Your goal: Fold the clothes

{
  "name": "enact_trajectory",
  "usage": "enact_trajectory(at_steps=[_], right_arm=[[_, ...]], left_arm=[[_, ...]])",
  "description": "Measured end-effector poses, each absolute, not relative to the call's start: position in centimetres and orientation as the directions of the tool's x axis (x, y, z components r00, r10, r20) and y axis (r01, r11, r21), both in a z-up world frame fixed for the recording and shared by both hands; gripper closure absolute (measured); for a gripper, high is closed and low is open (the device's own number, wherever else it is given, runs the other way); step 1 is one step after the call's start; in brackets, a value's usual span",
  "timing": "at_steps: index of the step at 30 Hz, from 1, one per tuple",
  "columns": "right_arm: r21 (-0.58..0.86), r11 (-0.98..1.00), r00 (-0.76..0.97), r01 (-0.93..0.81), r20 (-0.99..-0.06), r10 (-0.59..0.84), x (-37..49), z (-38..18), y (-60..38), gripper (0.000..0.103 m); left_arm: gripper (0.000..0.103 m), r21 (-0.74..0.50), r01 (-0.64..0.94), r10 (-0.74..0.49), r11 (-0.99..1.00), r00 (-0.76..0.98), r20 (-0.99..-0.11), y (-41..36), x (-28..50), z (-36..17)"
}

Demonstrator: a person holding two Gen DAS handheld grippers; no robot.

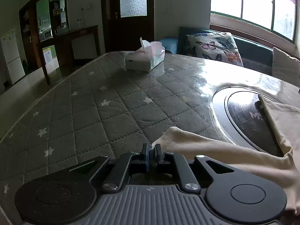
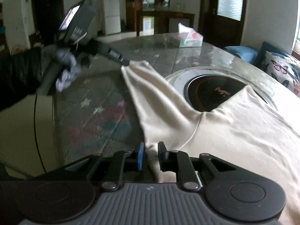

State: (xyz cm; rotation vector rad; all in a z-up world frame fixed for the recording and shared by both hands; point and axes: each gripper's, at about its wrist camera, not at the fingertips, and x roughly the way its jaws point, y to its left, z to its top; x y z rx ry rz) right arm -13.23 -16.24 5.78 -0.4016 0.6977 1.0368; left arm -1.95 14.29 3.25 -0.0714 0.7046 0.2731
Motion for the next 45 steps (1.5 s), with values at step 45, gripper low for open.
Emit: enact_trajectory(at_steps=[45], right_arm=[[0.173,0.937,0.681,-0.304,-0.648,0.340,-11.2,5.6,-39.8,0.055]], left_arm=[[0.077,0.044,0.343,-0.226,0.938,0.706,-0.671,-5.5,-2.2,5.3]])
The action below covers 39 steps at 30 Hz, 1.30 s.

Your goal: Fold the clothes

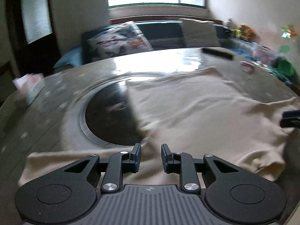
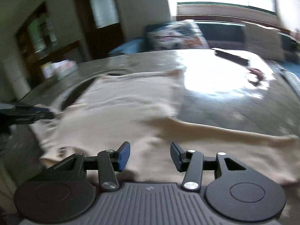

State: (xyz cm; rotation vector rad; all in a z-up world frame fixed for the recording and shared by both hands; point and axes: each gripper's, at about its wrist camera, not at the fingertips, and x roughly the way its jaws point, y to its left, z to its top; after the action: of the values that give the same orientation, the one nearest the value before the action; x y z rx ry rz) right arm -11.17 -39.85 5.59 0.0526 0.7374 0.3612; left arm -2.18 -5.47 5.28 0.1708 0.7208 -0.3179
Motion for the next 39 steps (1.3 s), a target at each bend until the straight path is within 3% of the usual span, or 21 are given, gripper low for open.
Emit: enact_trajectory(at_steps=[8,15,19,22,23,30,39], right_arm=[[0.080,0.997,0.752,0.010,-0.657,0.045,-11.6,4.7,-47.1,0.055],[0.023,0.971,0.749,0.240,-0.640,-0.170,-13.5,4.2,-52.2,0.056],[0.055,0.965,0.743,0.256,-0.650,-0.160,-13.7,3.5,-53.6,0.060],[0.075,0.966,0.745,0.246,-0.653,-0.139,-13.4,3.2,-54.0,0.092],[0.073,0.968,0.747,0.241,-0.651,-0.137,-13.1,3.3,-53.8,0.094],[-0.006,0.976,0.793,0.219,-0.581,-0.181,-10.6,5.7,-53.5,0.097],[0.025,0.969,0.763,0.247,-0.621,-0.178,-9.1,3.4,-54.5,0.097]], left_arm=[[0.076,-0.014,0.589,-0.443,0.808,0.592,-0.673,-14.3,-1.7,5.3],[0.072,-0.035,0.699,-0.521,0.714,0.498,-0.693,-19.4,-2.4,3.9],[0.072,-0.032,0.721,-0.528,0.692,0.476,-0.704,-20.4,-2.7,3.4],[0.072,-0.029,0.734,-0.532,0.679,0.465,-0.708,-20.9,-2.8,3.1],[0.072,-0.029,0.738,-0.535,0.674,0.461,-0.708,-20.9,-2.8,3.0],[0.072,0.013,0.774,-0.540,0.633,0.453,-0.709,-21.2,-3.6,2.6],[0.071,0.027,0.778,-0.545,0.627,0.463,-0.698,-21.2,-3.5,3.0]])
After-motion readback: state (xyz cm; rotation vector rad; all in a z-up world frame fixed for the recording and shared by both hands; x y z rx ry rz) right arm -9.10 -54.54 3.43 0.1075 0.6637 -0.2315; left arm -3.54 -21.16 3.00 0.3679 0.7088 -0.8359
